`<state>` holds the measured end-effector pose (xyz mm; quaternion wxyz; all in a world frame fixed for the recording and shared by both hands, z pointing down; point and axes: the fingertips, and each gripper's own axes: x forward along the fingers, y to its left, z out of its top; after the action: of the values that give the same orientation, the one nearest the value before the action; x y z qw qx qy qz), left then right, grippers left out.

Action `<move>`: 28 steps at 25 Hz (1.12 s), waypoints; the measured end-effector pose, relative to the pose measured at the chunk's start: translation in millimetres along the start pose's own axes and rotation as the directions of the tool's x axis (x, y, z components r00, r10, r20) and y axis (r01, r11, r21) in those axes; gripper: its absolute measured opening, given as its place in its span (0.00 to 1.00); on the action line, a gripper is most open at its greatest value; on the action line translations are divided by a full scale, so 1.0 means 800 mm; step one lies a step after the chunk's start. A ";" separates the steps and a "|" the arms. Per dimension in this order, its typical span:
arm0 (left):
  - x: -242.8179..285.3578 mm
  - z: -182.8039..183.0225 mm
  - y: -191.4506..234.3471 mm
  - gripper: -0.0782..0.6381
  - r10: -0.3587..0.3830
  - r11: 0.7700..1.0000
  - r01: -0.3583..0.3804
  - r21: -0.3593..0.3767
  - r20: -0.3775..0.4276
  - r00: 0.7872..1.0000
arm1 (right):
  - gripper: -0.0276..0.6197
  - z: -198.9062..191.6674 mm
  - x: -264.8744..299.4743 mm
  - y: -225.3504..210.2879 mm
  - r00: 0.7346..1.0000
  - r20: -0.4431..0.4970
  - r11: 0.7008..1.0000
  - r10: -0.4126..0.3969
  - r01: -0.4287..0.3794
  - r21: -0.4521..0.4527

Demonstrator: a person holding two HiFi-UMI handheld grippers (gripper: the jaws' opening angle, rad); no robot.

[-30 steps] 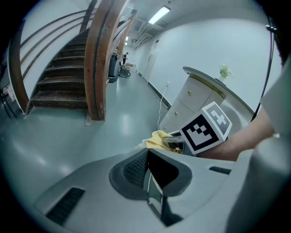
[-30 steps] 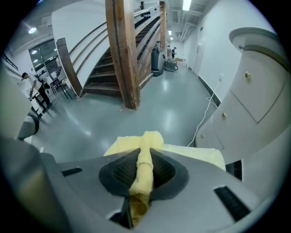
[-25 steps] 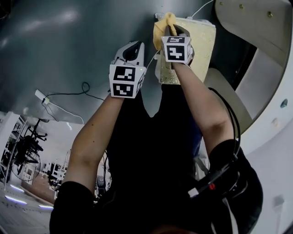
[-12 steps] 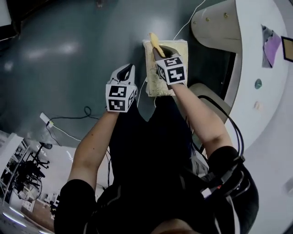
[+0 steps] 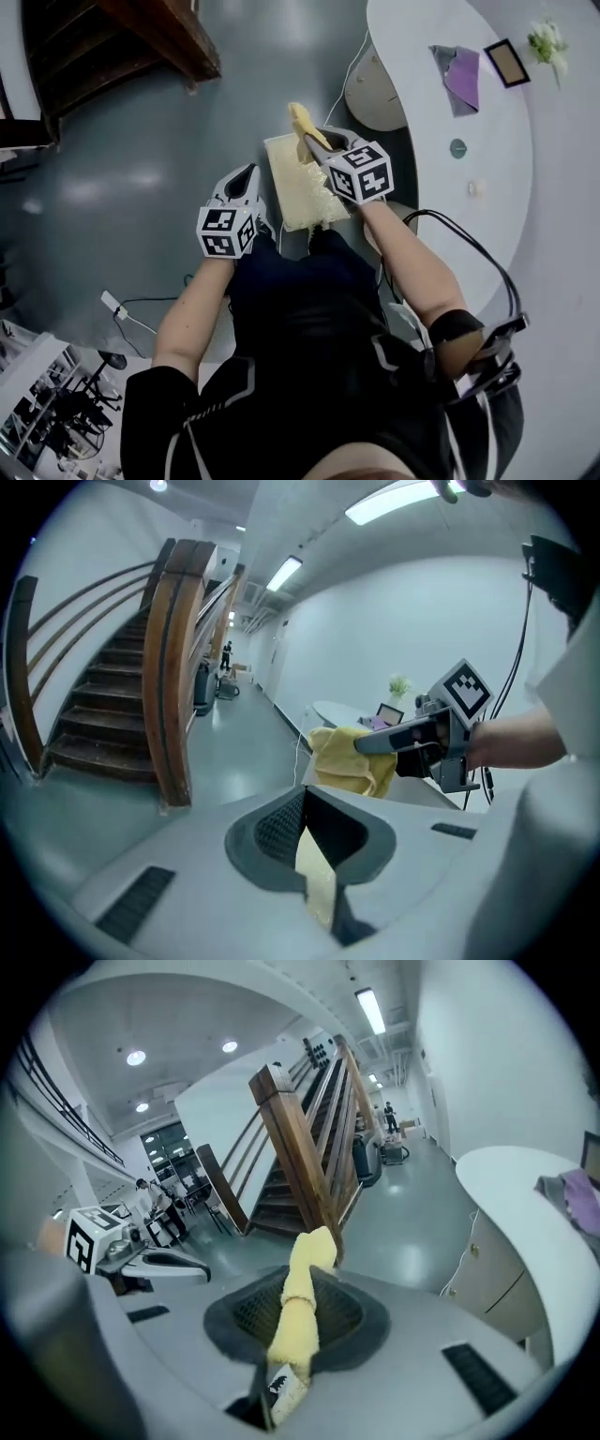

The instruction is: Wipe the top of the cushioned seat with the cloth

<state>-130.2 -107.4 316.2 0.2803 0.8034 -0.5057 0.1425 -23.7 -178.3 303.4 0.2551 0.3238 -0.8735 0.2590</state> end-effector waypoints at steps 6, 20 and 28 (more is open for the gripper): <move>-0.048 0.106 -0.054 0.12 -0.041 0.996 0.030 0.082 0.133 0.990 | 0.14 0.073 -0.120 0.013 0.990 0.137 0.998 0.025 -0.016 -0.068; -0.198 0.258 -0.130 0.11 -0.093 0.986 0.044 0.160 0.311 0.946 | 0.14 0.195 -0.298 0.073 0.940 0.337 0.988 0.046 0.006 -0.153; -0.282 0.339 -0.084 0.11 -0.078 0.987 0.000 0.163 0.469 0.880 | 0.14 0.251 -0.348 0.108 0.889 0.457 0.989 -0.032 0.093 -0.111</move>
<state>-185.7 -81.0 -37.8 0.0865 0.8435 -0.5296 -0.0243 44.2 -124.6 -39.8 0.0727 0.3860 -0.9130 0.1104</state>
